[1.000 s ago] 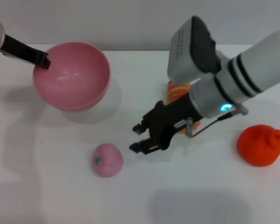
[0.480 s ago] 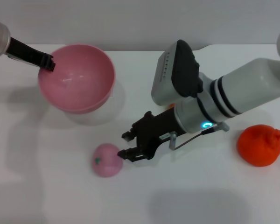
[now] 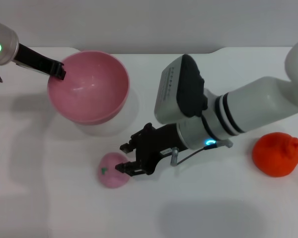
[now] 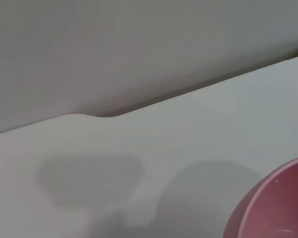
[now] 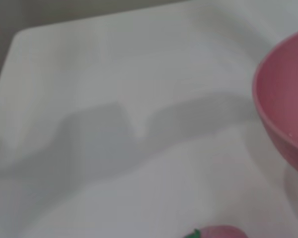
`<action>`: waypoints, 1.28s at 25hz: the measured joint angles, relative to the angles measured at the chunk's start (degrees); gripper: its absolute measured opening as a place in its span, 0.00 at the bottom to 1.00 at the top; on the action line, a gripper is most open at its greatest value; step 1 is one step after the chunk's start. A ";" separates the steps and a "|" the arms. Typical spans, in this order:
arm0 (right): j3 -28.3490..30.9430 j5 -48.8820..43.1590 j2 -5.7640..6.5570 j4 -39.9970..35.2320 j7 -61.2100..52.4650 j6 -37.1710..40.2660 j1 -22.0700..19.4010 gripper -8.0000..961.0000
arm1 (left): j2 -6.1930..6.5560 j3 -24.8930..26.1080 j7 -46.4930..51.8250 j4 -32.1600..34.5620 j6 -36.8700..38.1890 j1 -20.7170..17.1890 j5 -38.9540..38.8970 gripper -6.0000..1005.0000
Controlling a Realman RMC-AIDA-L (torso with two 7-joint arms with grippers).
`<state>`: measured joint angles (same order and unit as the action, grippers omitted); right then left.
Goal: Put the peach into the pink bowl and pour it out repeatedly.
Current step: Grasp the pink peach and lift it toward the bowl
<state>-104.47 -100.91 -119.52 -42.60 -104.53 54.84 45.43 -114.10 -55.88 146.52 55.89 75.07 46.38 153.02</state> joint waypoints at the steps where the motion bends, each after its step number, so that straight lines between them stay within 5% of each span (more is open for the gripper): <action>1: -0.89 0.38 -0.03 0.08 0.01 -0.74 -0.07 0.49 | -0.07 -0.08 0.00 0.00 0.00 0.01 0.00 0.05; 20: -9.40 5.67 -0.19 0.99 0.16 -8.02 -0.35 0.49 | -1.33 -2.71 0.76 0.27 0.50 0.21 -0.02 0.05; 32: -10.49 5.73 -0.26 1.03 0.15 -11.23 -0.96 0.12 | -1.48 -2.84 0.79 0.45 0.54 0.20 0.00 0.05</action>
<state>-114.96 -95.18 -119.77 -41.57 -104.39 43.61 44.46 -115.57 -58.73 147.31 56.34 75.61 46.58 153.02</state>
